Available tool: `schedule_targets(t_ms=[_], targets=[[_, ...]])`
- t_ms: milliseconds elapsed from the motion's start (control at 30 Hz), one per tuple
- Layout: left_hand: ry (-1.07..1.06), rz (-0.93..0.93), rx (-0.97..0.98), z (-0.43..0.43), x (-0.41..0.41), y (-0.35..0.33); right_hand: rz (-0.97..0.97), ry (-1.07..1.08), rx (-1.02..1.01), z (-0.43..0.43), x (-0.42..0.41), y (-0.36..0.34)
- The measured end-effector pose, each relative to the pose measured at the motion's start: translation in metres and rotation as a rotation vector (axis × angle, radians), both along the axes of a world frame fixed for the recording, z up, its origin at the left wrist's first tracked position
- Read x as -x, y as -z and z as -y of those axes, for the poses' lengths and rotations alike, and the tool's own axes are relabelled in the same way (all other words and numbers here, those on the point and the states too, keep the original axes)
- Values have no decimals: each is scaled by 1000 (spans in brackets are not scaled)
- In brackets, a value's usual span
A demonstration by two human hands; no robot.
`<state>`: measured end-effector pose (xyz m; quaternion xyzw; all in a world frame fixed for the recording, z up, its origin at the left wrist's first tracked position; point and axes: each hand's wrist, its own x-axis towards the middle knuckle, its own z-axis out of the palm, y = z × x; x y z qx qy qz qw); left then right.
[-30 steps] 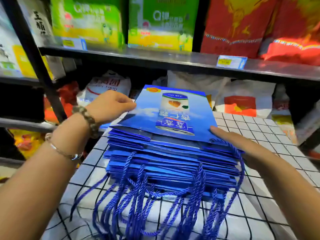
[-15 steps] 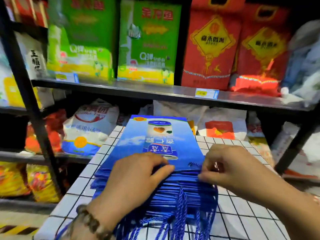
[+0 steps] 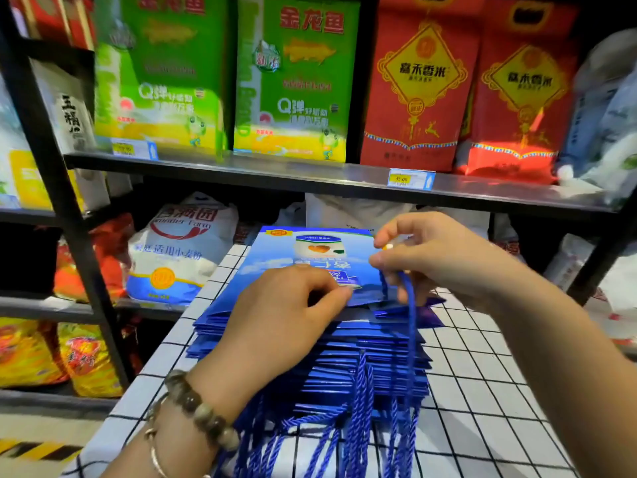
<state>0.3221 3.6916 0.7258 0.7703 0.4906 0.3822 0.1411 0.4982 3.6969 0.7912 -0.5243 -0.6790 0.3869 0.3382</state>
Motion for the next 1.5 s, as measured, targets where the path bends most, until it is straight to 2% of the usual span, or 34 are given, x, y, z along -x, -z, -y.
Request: schedule_targets(t_ms=[67,133,233,300,367,433,500,600,733,833,967,1133,1400,1500], targets=[[41,124,13,-2,-4,-5,-194,21,44,-5,10,-1],[130,210,128,-3,-6,-12,-353,31,81,-10,18,1],[230,158,193,-4,-9,-17,-503,1,119,-15,26,5],[220,157,193,-8,-9,-19,-522,-7,121,-20,27,6],[194,328,300,-15,-3,-25,-381,22,53,-23,25,8],[195,589,466,-25,4,-37,-171,36,-27,-24,22,10],[187,791,591,-36,10,-47,-1,-52,-5,-18,23,11],[172,899,695,-45,9,-56,234,-247,31,-8,31,13],[143,947,732,-53,7,-56,226,-305,-14,-13,38,17],[145,920,725,-56,13,-55,169,-282,-31,-21,44,17],[115,537,617,-50,34,-52,-145,-125,-23,-36,55,15],[90,211,492,-32,57,-41,-326,-25,-23,-47,68,21],[78,280,466,-36,57,-26,-464,-82,101,-50,79,24],[68,297,447,-39,55,-21,-390,-57,106,-47,79,24]])
